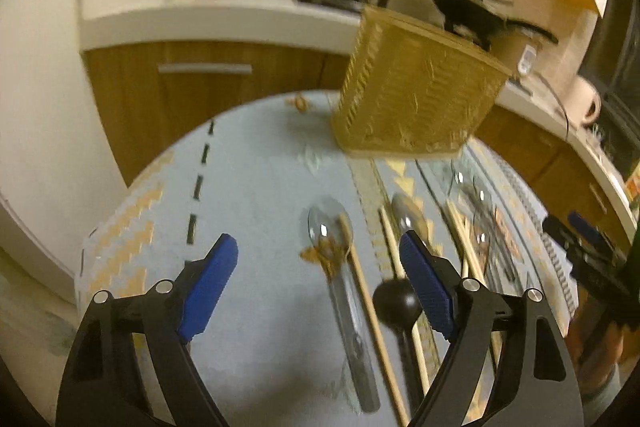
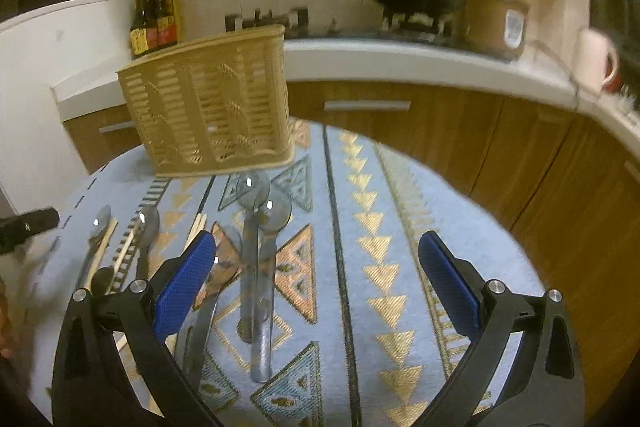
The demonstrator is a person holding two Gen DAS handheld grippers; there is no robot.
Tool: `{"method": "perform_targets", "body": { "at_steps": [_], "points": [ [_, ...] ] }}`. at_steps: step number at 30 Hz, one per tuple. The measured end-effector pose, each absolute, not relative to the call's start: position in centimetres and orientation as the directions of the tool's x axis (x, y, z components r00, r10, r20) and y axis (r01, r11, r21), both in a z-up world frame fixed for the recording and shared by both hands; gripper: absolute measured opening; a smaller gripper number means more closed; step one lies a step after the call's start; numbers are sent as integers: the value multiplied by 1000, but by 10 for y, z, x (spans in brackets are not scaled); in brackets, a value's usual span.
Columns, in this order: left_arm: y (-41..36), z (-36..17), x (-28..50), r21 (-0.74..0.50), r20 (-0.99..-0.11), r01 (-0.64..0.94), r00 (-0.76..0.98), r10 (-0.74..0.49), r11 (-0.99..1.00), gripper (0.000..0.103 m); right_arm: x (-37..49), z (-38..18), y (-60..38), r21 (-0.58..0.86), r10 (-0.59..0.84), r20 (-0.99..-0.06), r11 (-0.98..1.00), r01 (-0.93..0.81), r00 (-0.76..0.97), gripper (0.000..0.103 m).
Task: Organize utensils
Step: 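Lower the left tool onto a clear spoon while the right tool grasps another clear spoon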
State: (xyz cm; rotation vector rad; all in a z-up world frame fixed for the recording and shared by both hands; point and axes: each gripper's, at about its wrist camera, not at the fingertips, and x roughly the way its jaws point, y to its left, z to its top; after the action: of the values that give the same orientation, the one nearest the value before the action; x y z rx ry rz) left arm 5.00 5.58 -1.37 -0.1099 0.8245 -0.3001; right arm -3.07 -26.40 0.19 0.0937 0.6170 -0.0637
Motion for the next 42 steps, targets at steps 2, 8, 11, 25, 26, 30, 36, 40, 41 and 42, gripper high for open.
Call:
{"method": "perform_targets", "body": {
  "at_steps": [2, 8, 11, 25, 26, 30, 36, 40, 41, 42],
  "points": [
    [49, -20, 55, -197, -746, 238, 593, -303, 951, 74, -22, 1, -268, 86, -2, -622, 994, 71, 783, 96],
    [27, -34, 71, -128, -833, 255, 497, -243, 959, 52, 0, -2, -275, 108, 78, -728, 994, 1, 681, 85],
    [25, -41, 77, -118, -861, 250, 457, -224, 961, 50, 6, -2, -273, 95, 91, -754, 995, -28, 651, 83],
    [14, -48, 109, -34, -897, 257, 419, -143, 966, 46, 41, -14, -259, 100, 143, -830, 989, -108, 539, 59],
    [13, -48, 112, -33, -896, 257, 420, -142, 966, 46, 45, -13, -262, 113, 151, -832, 988, -104, 534, 58],
    [13, -47, 123, -41, -897, 251, 416, -146, 967, 46, 63, -11, -271, 188, 208, -848, 978, -90, 488, 58],
    [10, -44, 136, -6, -896, 238, 430, -111, 971, 34, 91, -17, -259, 206, 230, -880, 973, -103, 415, 54],
    [12, -42, 143, -22, -897, 239, 424, -125, 971, 34, 107, -23, -257, 207, 220, -901, 975, -74, 373, 44],
    [12, -42, 144, -22, -897, 239, 424, -125, 971, 34, 110, -26, -258, 219, 227, -905, 974, -64, 360, 44],
    [12, -41, 146, -23, -897, 240, 424, -126, 971, 34, 114, -26, -257, 219, 224, -906, 974, -57, 360, 44]
  ]
}}
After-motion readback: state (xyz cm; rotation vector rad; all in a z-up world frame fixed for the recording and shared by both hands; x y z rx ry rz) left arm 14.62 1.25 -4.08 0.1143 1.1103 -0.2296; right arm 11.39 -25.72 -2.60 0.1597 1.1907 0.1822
